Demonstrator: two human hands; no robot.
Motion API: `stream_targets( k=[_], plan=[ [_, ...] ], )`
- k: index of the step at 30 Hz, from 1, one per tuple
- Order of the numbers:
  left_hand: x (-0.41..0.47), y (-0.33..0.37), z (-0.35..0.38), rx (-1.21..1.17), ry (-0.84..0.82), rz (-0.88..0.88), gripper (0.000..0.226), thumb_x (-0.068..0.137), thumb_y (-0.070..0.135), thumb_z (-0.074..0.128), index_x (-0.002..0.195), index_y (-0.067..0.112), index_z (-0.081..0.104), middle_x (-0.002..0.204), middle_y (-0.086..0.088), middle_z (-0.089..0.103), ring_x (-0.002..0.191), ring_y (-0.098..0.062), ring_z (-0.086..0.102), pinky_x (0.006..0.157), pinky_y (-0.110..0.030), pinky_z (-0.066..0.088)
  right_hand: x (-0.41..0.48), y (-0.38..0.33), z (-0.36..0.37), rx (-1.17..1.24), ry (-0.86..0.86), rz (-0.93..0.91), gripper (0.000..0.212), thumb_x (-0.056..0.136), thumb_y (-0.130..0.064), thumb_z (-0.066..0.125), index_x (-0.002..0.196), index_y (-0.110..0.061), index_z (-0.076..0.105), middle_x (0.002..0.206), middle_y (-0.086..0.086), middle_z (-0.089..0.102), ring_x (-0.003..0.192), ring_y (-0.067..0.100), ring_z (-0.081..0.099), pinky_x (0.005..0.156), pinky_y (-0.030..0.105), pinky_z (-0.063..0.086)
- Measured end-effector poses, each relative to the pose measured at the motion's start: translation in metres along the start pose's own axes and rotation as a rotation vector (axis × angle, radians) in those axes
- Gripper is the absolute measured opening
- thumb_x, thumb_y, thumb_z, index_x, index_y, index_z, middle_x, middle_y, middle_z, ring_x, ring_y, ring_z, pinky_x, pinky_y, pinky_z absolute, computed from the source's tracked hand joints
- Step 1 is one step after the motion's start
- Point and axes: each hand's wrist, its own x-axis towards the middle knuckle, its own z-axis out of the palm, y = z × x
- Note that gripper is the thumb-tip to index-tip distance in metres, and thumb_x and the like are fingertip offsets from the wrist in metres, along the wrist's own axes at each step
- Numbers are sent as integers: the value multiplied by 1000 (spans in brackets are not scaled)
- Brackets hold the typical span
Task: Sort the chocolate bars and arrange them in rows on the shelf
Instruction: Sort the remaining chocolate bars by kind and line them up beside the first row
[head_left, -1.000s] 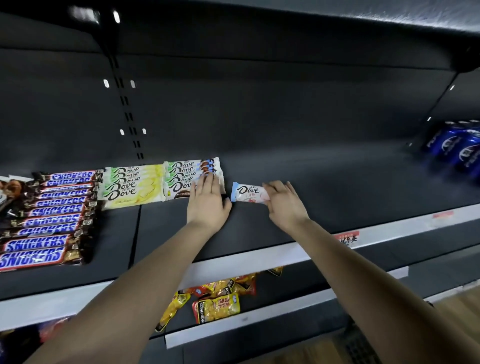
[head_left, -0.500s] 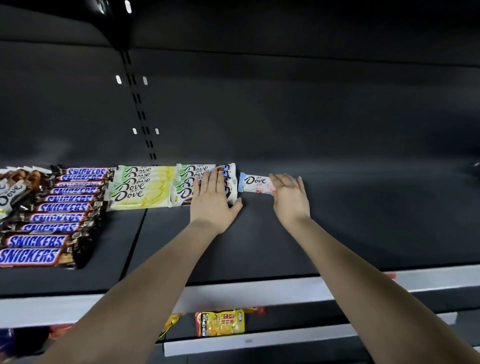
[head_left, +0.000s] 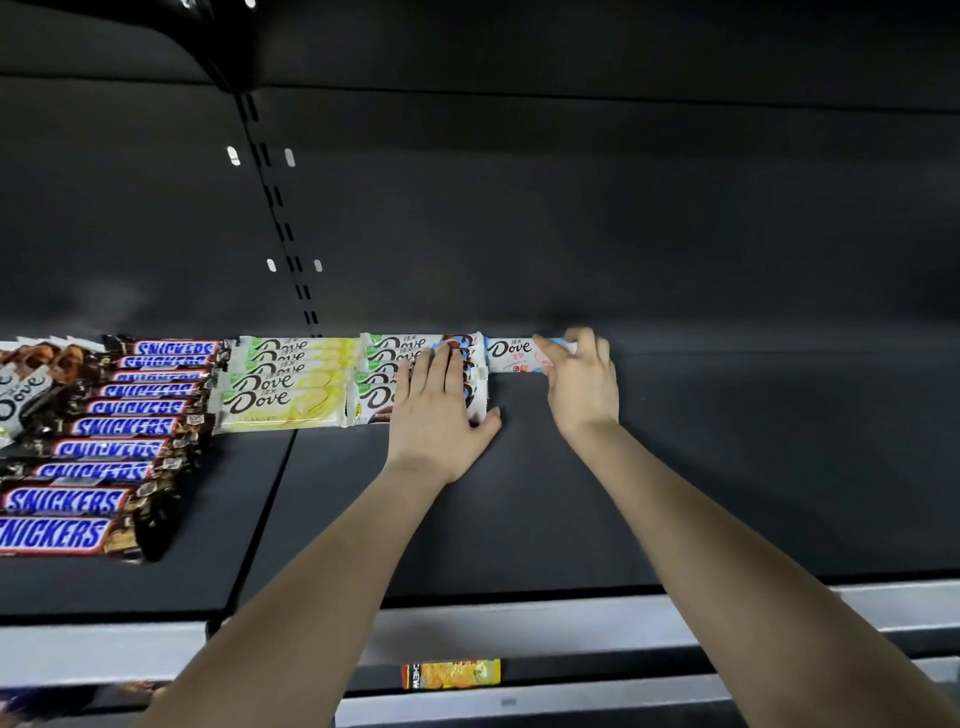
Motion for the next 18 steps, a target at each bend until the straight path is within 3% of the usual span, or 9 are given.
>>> stream_targets(
  k=[4, 8, 13, 15, 18],
  plan=[
    [0, 0, 0, 5, 11, 0, 84, 87, 61, 36, 149, 11, 9, 158, -3, 8, 146, -20, 2, 116, -36, -10, -1, 0, -2, 0, 15, 4, 43, 88, -8, 55, 127, -25, 56, 121, 6, 48, 111, 28, 43, 93, 38, 36],
    [0, 0, 0, 3, 19, 3, 84, 87, 60, 36, 149, 10, 9, 158, -3, 8, 146, -20, 2, 116, -36, -9, -2, 0, 0, 4, 80, -47, 30, 84, -7, 60, 111, -18, 68, 110, 7, 59, 105, 30, 51, 93, 42, 38],
    [0, 0, 0, -2, 15, 2, 84, 87, 61, 36, 149, 10, 10, 158, -3, 9, 146, -20, 3, 116, -37, -8, -5, -4, -2, -22, 109, -86, 18, 78, -7, 66, 92, -16, 74, 96, 6, 67, 91, 29, 62, 81, 39, 41],
    [-1, 0, 1, -9, 16, 7, 84, 87, 61, 37, 149, 10, 11, 158, -3, 10, 146, -20, 3, 116, -37, -7, -11, -8, -6, -66, 63, -91, 19, 84, -12, 61, 98, -16, 73, 104, 5, 66, 96, 29, 61, 83, 38, 40],
    [-1, -1, -1, -35, 39, 11, 83, 88, 60, 38, 148, 9, 14, 157, -5, 14, 146, -21, 5, 117, -37, -6, -22, -20, -9, -93, -107, -11, 33, 96, -29, 41, 123, -21, 59, 134, 0, 49, 121, 21, 46, 100, 37, 30]
  ],
)
